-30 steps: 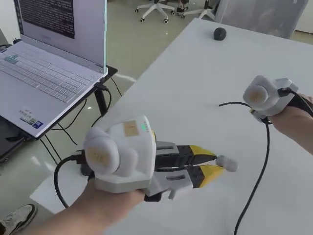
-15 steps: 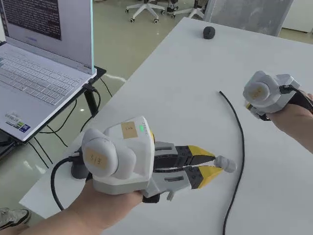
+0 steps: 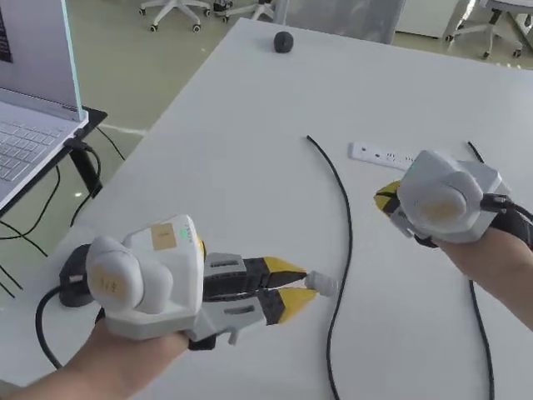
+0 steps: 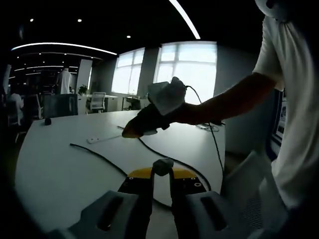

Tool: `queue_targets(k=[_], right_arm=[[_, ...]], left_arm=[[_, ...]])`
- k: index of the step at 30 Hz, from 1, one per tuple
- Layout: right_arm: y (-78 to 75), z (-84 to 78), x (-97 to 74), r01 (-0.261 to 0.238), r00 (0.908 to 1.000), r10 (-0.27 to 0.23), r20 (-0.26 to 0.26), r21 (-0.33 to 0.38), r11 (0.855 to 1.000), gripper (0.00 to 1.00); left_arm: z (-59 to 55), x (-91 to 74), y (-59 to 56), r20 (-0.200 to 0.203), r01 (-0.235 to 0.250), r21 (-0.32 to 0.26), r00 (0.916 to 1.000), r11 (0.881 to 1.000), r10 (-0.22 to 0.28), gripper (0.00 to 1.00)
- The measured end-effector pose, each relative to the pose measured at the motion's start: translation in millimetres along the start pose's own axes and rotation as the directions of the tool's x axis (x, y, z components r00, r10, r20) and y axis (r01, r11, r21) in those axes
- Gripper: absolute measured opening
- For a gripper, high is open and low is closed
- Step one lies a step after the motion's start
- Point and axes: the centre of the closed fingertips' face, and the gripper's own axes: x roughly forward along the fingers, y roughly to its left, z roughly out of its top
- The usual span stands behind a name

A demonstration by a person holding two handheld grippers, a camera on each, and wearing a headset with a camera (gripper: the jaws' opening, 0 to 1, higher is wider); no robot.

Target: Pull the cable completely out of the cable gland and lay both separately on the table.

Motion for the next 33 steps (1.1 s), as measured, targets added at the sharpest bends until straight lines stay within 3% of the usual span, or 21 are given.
queue_targets(k=[1, 6, 9, 11, 16, 23, 28, 33], right_arm=[[9.7, 3.1, -6.7, -0.020, 0.9994, 0.019, 0.028, 0.008, 1.000, 0.00], [50.0, -2.6, -40.2, -0.049, 0.9973, 0.048, 0.055, 0.006, 0.999, 0.00], [68.0, -4.9, -54.0, -0.071, 0.9951, 0.067, 0.073, 0.054, 0.996, 0.00], [80.9, -7.6, -61.0, -0.089, 0.9939, 0.079, 0.077, 0.130, 0.988, 0.04], [108.8, -14.1, -66.7, -0.111, 0.9928, 0.103, 0.061, 0.144, 0.983, 0.03], [133.9, -10.2, -66.8, -0.132, 0.9907, 0.124, 0.058, 0.177, 0.975, 0.05], [147.3, -1.0, -75.2, -0.157, 0.9863, 0.144, 0.081, 0.198, 0.968, 0.19], [159.3, -11.9, -85.5, -0.187, 0.9821, 0.179, 0.060, 0.207, 0.960, 0.29]], left_arm=[[-0.7, -0.3, -0.2, -0.004, 0.005, 0.004, 1.0000, 1.000, -0.005, 0.13], [-5.4, -3.2, -0.6, -0.023, 0.027, 0.032, 0.9994, 0.999, -0.026, 0.13], [-11.4, -7.2, 1.4, -0.031, 0.033, 0.035, 0.9990, 0.999, -0.032, 0.13], [-17.1, -9.5, 2.7, -0.039, 0.036, 0.035, 0.9986, 0.999, -0.035, 0.13], [-46.6, -14.0, 2.1, -0.083, 0.052, 0.017, 0.9953, 0.999, -0.050, 0.13], [-79.0, -17.2, 2.6, -0.123, 0.052, -0.013, 0.9910, 0.999, -0.053, 0.13], [-93.8, -24.6, 3.8, -0.144, 0.057, -0.019, 0.9878, 0.998, -0.059, 0.13], [-108.4, -25.8, 11.5, -0.158, 0.047, -0.027, 0.9861, 0.999, -0.051, 0.13]])
